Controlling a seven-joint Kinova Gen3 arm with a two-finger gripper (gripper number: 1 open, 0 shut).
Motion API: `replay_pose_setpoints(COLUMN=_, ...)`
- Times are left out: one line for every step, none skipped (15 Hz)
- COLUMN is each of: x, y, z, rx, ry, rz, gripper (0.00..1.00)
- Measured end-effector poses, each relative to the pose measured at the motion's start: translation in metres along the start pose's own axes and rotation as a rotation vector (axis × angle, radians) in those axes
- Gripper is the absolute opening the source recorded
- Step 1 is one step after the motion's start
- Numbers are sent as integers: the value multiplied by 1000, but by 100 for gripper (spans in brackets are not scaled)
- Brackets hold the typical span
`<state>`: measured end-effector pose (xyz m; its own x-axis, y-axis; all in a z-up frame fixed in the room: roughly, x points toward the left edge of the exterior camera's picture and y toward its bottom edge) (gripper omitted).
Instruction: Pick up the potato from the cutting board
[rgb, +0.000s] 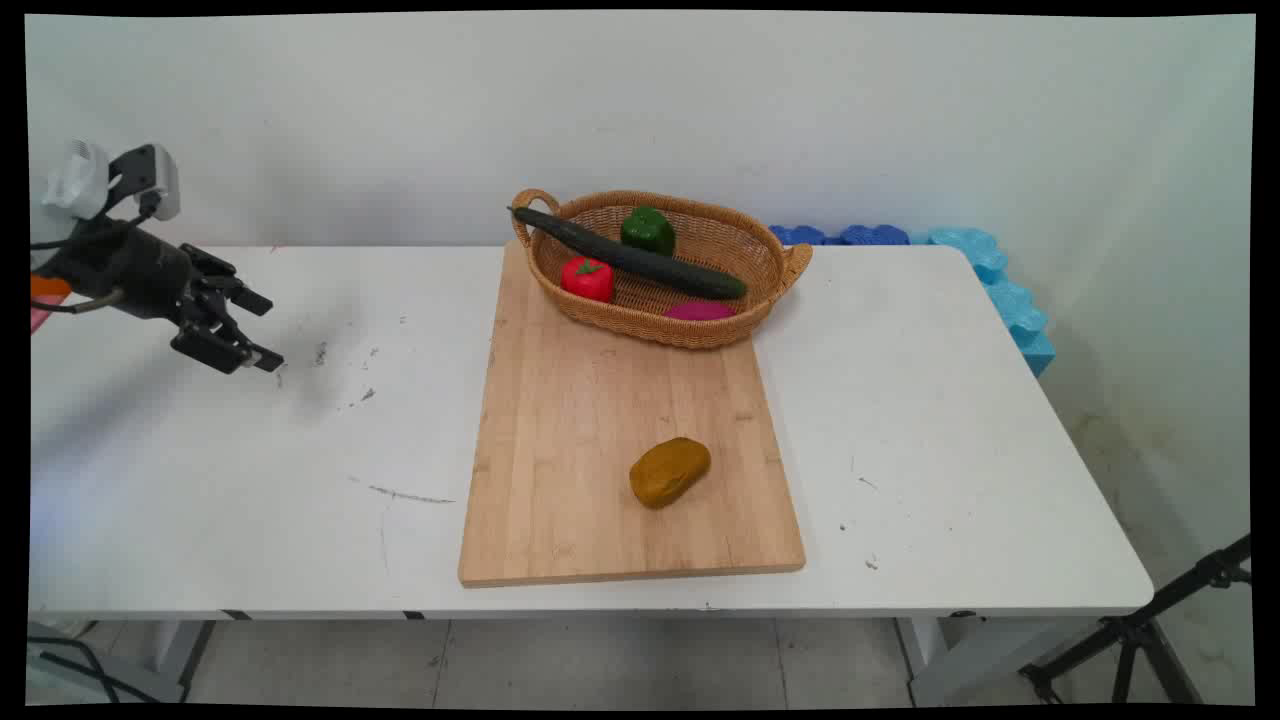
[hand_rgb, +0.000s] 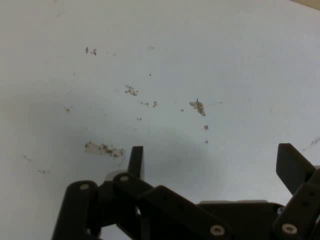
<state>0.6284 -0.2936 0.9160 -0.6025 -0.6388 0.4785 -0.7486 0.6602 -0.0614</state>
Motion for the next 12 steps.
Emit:
replay_pose_setpoints(x=1, y=0, z=0, rx=-1, ry=0, rz=5, gripper=100)
replay_pose_setpoints(x=3, y=0, z=1, rx=-3, ry=-1, rz=11, gripper=100)
replay_pose_setpoints(x=6, y=0, z=1, rx=-6, ry=-1, rz=20, gripper=100)
replay_pose_setpoints(x=10, y=1, z=2, rx=-11, ry=-1, rz=31, gripper=100)
replay_pose_setpoints(x=15, y=3, z=4, rx=-18, ry=-1, rz=47, gripper=100)
replay_pose_setpoints(x=20, y=5, z=5, rx=-26, ry=-1, rz=61, gripper=100)
replay_pose_setpoints(x=26, y=9, z=8, rx=-36, ry=-1, rz=78, gripper=100)
replay_pose_setpoints(x=34, y=13, z=10, rx=-48, ry=-1, rz=95, gripper=100)
replay_pose_setpoints(x=41, y=18, z=13, rx=-62, ry=0, rz=110, gripper=100)
replay_pose_setpoints(x=49, y=24, z=17, rx=-75, ry=2, rz=123, gripper=100)
replay_pose_setpoints(x=58, y=32, z=21, rx=-91, ry=4, rz=136, gripper=100)
replay_pose_setpoints(x=65, y=39, z=24, rx=-105, ry=7, rz=144, gripper=100)
